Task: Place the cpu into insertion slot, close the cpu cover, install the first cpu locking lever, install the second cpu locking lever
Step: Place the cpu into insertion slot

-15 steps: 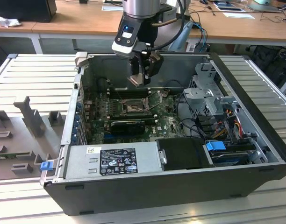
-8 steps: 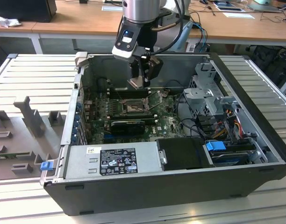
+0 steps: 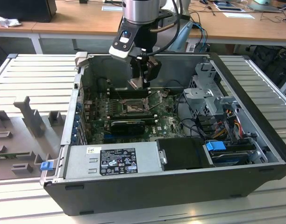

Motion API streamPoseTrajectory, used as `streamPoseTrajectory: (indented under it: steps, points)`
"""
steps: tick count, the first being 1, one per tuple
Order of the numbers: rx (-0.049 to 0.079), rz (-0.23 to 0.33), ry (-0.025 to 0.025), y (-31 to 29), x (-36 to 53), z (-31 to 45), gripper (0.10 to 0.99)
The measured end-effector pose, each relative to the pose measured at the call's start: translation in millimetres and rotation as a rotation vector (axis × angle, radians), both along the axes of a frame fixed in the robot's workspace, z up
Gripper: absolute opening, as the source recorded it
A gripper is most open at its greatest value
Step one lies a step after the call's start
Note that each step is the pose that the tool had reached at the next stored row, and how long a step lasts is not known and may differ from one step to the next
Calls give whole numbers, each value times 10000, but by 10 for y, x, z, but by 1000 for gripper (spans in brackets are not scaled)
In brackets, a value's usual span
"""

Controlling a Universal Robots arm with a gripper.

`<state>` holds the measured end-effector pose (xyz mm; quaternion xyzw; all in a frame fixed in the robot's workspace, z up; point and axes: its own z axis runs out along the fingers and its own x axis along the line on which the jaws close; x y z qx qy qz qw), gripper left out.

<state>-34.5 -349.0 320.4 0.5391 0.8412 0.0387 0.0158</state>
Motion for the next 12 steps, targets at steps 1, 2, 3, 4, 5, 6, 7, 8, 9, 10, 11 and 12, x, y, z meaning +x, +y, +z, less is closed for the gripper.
streamPoseTrajectory:
  steps: [1,2,3,4,5,6,7,8,9,10,11,12]
  points:
    - [0,-182,0,0,0,-1,529]
    - [-1,-291,1,0,0,-2,529]
    - [-1,-345,1,0,0,-4,529]
    - [-1,-383,1,0,0,-5,529]
    - [-2,-424,1,0,0,-8,529]
    - [-1,-439,1,0,0,-10,529]
    - [-1,-447,1,0,0,-11,529]
    - [-2,-454,1,0,0,-13,529]
    - [-1,-460,1,0,0,-16,529]
    - [-2,-464,1,0,0,-16,529]
    - [-1,-468,1,0,0,-17,529]
    - [-1,-475,1,0,0,-19,529]
